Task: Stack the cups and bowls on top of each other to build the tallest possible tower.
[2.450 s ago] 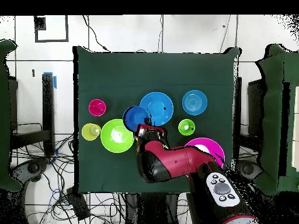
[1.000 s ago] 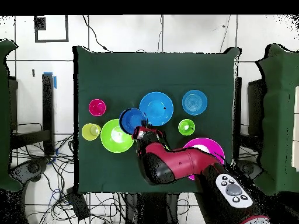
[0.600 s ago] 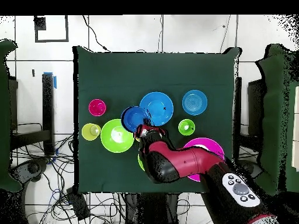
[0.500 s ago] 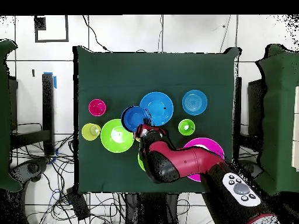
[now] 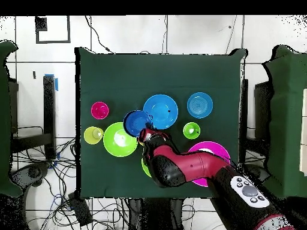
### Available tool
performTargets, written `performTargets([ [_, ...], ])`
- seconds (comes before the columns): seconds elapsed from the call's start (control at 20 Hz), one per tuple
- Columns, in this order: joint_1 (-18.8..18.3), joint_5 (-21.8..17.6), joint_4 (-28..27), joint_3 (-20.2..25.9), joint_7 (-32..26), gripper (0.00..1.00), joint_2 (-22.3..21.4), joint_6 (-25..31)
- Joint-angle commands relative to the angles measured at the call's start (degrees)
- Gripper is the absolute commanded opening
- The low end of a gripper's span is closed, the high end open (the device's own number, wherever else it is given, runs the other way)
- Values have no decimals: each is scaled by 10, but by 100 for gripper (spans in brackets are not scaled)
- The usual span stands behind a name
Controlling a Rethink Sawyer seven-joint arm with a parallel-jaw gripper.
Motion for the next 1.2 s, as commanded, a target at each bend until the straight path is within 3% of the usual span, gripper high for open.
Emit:
performTargets([
  [0.05, -2, -50, 23, 36, -7, 0, 46, 71],
  [0.5, -34, -55, 37, 66, -12, 0, 54, 83],
  [0.9, -96, -30, 64, 125, -42, 0, 14, 151],
  [1.2, -121, -31, 63, 147, -48, 0, 11, 177],
])
